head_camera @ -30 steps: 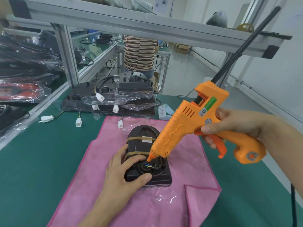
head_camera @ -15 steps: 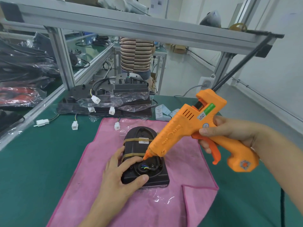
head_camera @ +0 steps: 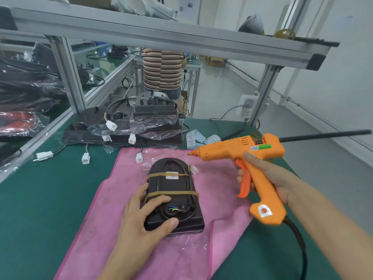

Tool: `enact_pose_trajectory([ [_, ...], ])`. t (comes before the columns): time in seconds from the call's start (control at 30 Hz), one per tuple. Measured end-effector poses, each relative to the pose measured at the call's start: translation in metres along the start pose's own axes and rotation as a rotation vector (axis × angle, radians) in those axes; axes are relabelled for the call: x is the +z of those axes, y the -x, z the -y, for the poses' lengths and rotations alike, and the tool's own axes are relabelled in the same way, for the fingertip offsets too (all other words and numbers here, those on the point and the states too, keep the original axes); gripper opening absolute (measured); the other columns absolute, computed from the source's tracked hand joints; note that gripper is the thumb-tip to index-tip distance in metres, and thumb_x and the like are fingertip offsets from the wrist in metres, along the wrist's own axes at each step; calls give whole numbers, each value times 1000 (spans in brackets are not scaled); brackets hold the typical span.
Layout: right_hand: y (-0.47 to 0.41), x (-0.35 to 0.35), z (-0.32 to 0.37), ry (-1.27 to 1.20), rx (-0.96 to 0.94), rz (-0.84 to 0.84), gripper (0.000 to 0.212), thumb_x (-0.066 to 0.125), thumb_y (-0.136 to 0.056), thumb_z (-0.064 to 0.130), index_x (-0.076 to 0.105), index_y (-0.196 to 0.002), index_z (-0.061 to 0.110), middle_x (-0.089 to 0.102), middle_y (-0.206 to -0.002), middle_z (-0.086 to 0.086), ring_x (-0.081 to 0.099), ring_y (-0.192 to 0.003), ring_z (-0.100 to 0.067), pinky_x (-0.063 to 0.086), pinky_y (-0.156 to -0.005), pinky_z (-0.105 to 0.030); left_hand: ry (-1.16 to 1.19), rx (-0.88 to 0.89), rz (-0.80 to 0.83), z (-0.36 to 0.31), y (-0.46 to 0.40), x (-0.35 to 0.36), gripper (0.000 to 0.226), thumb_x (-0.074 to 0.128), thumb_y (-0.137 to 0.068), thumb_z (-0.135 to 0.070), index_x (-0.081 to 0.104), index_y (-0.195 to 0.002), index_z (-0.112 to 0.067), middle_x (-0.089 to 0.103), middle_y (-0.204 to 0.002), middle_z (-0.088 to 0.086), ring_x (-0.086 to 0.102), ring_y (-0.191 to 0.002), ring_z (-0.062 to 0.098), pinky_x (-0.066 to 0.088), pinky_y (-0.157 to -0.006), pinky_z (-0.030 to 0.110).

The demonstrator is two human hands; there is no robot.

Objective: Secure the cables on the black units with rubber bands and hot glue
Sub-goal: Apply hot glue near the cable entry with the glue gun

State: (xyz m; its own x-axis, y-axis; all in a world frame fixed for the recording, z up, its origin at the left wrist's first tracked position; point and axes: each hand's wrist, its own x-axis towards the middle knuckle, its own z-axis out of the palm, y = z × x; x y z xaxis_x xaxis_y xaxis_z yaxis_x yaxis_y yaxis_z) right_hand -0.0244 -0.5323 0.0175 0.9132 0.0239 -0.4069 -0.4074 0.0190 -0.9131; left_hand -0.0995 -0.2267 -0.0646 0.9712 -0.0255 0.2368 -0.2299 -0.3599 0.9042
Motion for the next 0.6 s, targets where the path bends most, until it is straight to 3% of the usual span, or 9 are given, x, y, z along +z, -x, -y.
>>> enact_pose_trajectory([
  [0.1, -11, 1, -3, -114, 89, -84, 39, 66, -78, 48, 68, -92, 11, 70, -68, -5, 69, -57, -18, 48, -39, -20, -25, 21, -13, 1, 0, 1, 56, 65, -53, -65, 68, -104, -42, 36, -146, -18, 34, -134, 8, 30, -114, 43],
  [0.23, -26, 6, -9, -178, 167, -86, 39, 61, -88, 44, 65, -100, 7, 70, -68, -9, 70, -56, -21, 47, -37, -21, -144, 90, -74, -2, 1, 3, 61, 60, -55, -65, 62, -112, -44, 33, -145, -20, 36, -131, 12, 28, -112, 42],
  [0.3, -33, 8, -11, -199, 178, -74, 38, 62, -87, 43, 64, -96, 6, 70, -68, -10, 70, -56, -22, 47, -36, -21, -372, 259, -172, -6, 2, 4, 61, 59, -59, -62, 67, -113, -35, 45, -138, -8, 42, -123, 22, 28, -101, 38],
  [0.4, -42, 13, -13, -206, 196, -57, 39, 67, -80, 43, 65, -95, 7, 71, -71, -10, 71, -59, -24, 48, -38, -22, -570, 640, -246, -13, 8, 15, 36, 60, -66, -57, 67, -88, -29, 51, -104, -7, 48, -98, 24, 29, -85, 30],
  [0.5, -46, 17, -13, -184, 217, -49, 47, 72, -70, 43, 66, -97, 6, 72, -76, -11, 71, -63, -25, 49, -39, -24, -641, 867, -138, -13, 16, 31, 21, 62, -69, -45, 66, -61, -26, 56, -78, -10, 46, -83, 15, 35, -74, 29],
  [0.6, -49, 16, -13, -55, 247, -93, 46, 72, -75, 47, 67, -88, 3, 72, -72, -15, 69, -57, -25, 53, -43, -28, -731, 942, 40, -10, 16, 39, 15, 62, -70, -40, 66, -62, -29, 60, -69, -13, 49, -72, 11, 39, -63, 23],
])
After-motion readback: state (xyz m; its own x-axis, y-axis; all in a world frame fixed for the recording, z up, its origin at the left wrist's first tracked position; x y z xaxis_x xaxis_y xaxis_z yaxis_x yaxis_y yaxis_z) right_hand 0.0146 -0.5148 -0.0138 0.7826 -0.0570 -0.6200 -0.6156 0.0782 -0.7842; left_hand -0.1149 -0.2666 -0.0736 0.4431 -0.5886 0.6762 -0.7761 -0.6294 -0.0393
